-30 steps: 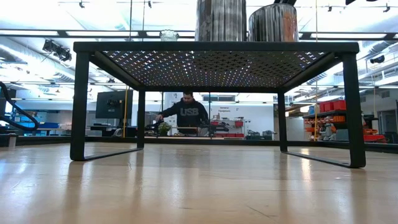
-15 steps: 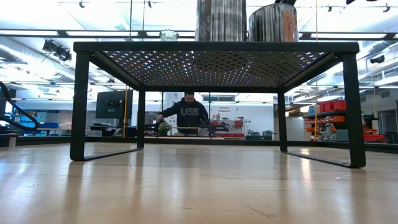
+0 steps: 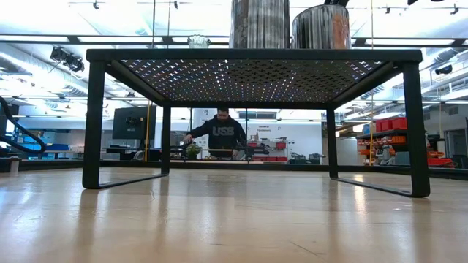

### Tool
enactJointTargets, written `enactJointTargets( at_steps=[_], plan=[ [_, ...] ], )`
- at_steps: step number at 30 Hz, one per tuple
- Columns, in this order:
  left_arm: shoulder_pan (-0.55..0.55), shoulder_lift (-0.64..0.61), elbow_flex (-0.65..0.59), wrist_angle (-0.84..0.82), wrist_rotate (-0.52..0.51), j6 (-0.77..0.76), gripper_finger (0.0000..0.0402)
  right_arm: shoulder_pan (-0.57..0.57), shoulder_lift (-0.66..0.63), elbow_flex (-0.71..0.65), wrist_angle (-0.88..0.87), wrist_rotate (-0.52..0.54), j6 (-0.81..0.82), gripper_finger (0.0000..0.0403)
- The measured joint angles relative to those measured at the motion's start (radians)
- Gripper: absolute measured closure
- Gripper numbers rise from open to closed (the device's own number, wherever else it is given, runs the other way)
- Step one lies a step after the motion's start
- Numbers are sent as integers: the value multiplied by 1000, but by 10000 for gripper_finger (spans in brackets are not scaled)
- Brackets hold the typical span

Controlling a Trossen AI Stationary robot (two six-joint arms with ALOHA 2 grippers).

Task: Pick & Place candle stick holders
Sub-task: Put the silver scented candle on the shelf

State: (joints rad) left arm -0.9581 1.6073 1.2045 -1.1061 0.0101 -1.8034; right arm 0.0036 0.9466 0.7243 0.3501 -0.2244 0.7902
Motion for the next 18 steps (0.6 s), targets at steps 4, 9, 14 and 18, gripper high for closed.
enactJointTargets(
  at_steps=[4, 9, 14, 18],
  plan=[
    [10, -1, -6, -18, -10, 8, 8, 0, 0, 0, 0, 8, 3, 351],
    [21, -1, -6, -18, 0, 8, 8, 0, 0, 0, 0, 8, 2, 351],
    [31, -13, -7, -35, 0, 17, 8, 0, 0, 0, 0, 8, -12, 351],
    [31, -32, -7, -45, -13, 16, 8, 0, 0, 0, -4, 8, -16, 351]
  ],
)
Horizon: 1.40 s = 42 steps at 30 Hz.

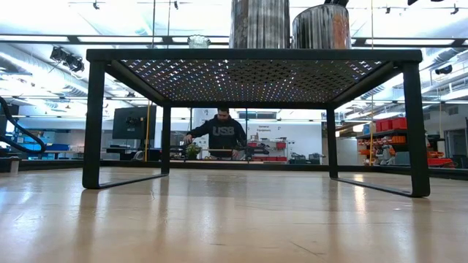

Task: Pick & Place candle stick holders
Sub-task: Put the silver scented candle on the shelf

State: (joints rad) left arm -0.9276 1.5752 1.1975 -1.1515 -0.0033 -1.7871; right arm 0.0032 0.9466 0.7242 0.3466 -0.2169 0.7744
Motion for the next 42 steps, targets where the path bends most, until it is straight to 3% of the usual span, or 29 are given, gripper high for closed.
enactJointTargets(
  at_steps=[21, 28, 42],
  plan=[
    [2, -3, 0, -12, -19, 71, 8, 0, 0, 0, -7, 0, -9, 351],
    [2, -2, 0, -8, 68, 146, 8, 0, 0, 0, -13, 0, -21, 351],
    [2, -2, 0, 24, 52, 237, 3, 0, 0, 0, -13, 0, -35, 351]
  ],
)
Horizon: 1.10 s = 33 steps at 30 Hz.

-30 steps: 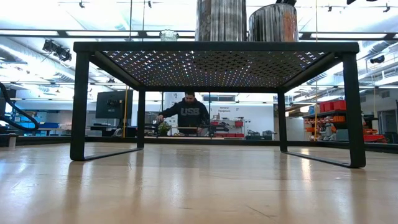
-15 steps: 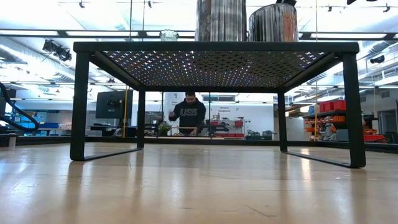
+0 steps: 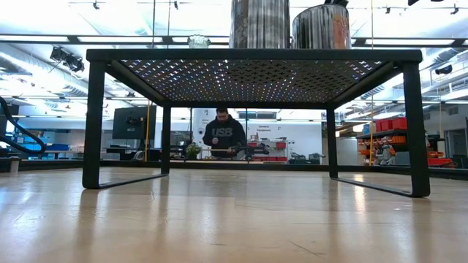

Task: Pick & Place candle stick holders
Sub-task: Put the silver scented candle on the shelf

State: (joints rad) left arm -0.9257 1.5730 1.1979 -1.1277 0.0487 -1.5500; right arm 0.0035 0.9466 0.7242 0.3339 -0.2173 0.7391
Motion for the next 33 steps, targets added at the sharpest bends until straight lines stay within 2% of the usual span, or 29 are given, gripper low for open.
enactJointTargets(
  at_steps=[15, 19, 33],
  plan=[
    [12, 0, 0, 6, 20, -15, 2, 0, 0, 0, 0, 0, -2, 351],
    [20, 0, 0, 5, -30, -18, 1, 0, 0, 0, 0, 0, -1, 351],
    [32, 0, 0, 18, -30, -10, 1, 0, 0, 0, 0, 0, 12, 351]
  ],
)
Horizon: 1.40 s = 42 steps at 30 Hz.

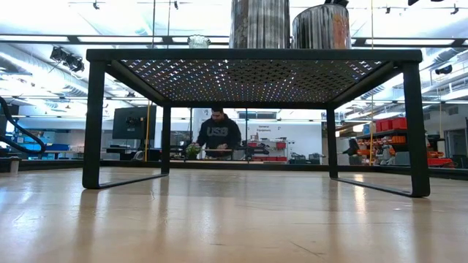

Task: Pick & Place candle stick holders
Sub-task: Put the silver scented candle on the shelf

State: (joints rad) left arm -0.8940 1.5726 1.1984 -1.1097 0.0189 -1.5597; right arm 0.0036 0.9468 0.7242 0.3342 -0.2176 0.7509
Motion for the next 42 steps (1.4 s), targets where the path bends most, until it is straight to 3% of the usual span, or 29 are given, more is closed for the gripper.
enactJointTargets(
  at_steps=[21, 31, 38, 42],
  plan=[
    [-14, -2, 0, -40, -38, -57, 2, 0, 0, 0, -1, 0, 0, 351],
    [-26, -2, -6, -40, 4, -57, 3, 0, 0, 0, -1, 0, 0, 351],
    [-34, -2, -83, 11, 63, -69, 3, 0, 0, 0, -2, 0, 0, 351],
    [-29, -2, -89, 60, 5, -46, 3, 0, 0, 0, -2, 0, 0, 351]
  ],
)
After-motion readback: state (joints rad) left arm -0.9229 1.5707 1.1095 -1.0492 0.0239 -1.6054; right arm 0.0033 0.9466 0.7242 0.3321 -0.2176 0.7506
